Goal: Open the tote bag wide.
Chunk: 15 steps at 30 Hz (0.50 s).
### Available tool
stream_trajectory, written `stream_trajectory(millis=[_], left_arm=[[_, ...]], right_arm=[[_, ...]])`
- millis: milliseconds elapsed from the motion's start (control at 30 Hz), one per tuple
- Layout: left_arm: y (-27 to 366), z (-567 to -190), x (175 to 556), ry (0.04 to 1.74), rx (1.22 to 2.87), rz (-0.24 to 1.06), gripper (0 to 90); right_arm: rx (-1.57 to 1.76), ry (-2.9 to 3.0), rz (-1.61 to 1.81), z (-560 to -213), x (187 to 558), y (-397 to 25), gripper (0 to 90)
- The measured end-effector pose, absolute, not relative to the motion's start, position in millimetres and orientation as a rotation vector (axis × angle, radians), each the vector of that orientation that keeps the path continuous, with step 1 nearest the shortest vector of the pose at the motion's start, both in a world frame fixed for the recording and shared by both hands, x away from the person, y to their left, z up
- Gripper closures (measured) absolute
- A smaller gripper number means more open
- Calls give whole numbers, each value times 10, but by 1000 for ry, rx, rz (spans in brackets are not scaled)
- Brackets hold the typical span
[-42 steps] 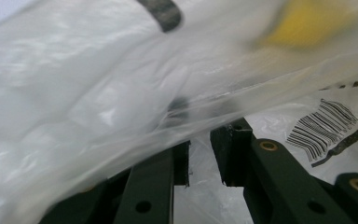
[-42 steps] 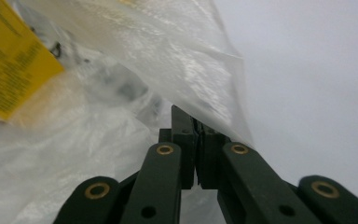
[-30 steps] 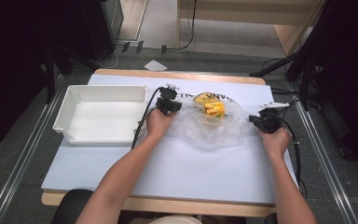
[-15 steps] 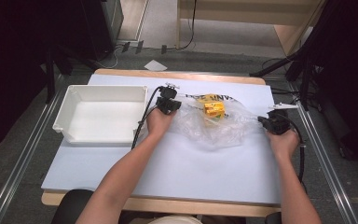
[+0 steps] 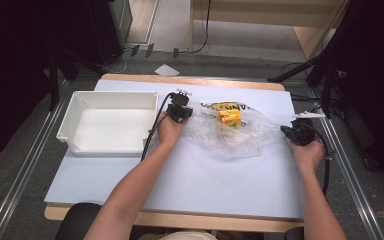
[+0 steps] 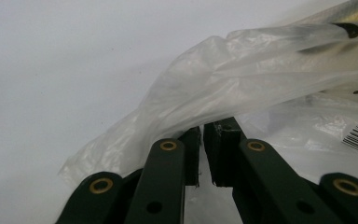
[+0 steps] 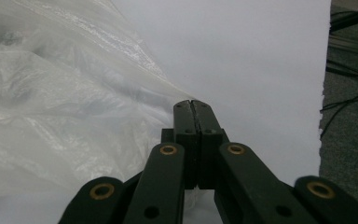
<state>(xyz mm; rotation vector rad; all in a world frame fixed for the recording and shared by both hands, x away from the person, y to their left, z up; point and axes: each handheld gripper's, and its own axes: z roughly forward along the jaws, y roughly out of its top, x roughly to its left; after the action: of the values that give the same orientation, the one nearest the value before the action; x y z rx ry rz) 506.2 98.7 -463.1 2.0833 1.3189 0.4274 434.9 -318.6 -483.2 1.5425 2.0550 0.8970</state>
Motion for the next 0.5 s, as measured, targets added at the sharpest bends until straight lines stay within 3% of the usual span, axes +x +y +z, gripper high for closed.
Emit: stream_trajectory(millis=[200, 500], left_arm=[[1027, -4633, 5098, 1383, 2031, 398, 882], [1041, -4637, 5116, 1400, 2034, 451, 900]], right_arm=[[1553, 2045, 895, -4834, 4328, -3230, 900], [1569, 2017, 867, -4828, 4301, -3330, 900]])
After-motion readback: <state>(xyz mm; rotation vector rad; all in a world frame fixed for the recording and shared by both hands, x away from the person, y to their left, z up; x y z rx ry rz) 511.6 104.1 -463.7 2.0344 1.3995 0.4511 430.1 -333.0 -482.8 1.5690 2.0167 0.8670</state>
